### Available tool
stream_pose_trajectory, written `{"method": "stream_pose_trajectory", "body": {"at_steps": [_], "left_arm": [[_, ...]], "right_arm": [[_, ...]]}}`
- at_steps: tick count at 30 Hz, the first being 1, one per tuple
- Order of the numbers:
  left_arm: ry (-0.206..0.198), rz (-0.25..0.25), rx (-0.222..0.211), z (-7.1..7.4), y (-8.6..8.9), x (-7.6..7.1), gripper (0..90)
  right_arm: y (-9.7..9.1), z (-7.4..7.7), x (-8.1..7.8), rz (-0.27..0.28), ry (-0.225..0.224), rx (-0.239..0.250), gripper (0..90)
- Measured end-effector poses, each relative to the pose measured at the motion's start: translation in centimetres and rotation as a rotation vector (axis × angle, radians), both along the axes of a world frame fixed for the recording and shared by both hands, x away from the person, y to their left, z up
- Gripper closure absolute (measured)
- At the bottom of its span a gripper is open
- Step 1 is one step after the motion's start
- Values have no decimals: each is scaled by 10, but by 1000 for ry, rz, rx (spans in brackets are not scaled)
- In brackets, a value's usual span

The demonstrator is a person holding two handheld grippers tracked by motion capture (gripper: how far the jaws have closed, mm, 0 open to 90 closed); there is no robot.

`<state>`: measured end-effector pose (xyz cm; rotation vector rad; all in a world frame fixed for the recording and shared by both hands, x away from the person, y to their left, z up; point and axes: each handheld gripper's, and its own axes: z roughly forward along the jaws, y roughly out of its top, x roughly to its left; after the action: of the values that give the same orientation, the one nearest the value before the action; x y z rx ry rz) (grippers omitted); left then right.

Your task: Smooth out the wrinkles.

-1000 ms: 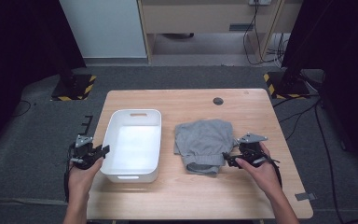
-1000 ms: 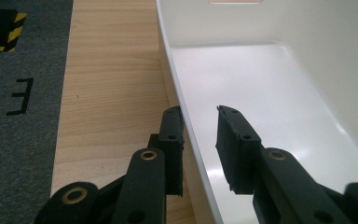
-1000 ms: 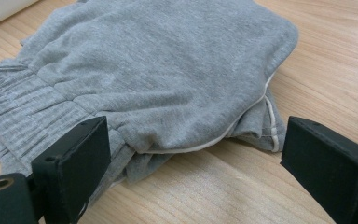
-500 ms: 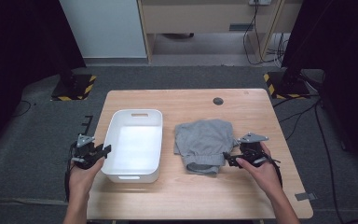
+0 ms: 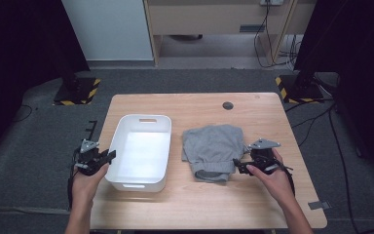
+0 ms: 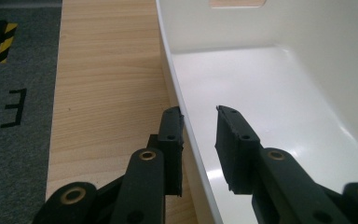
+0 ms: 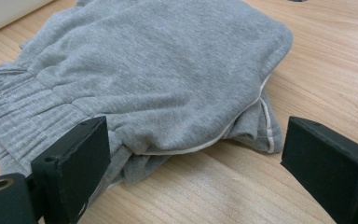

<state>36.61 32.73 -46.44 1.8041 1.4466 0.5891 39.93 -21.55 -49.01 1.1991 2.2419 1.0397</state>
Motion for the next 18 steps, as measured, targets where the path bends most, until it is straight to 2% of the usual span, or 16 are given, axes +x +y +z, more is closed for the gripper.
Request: {"method": "stream_pose_trajectory", "body": {"at_steps": [3, 7, 18], "left_arm": [[5, 8, -20, 1, -1, -1, 649], [14, 16, -11, 3, -4, -4, 623], [57, -8, 22, 6, -7, -9, 659]], "right_arm": [[0, 0, 0, 2, 1, -2, 81], [0, 0, 0, 4, 2, -4, 80], [-1, -1, 0, 0, 3, -5, 80]]}}
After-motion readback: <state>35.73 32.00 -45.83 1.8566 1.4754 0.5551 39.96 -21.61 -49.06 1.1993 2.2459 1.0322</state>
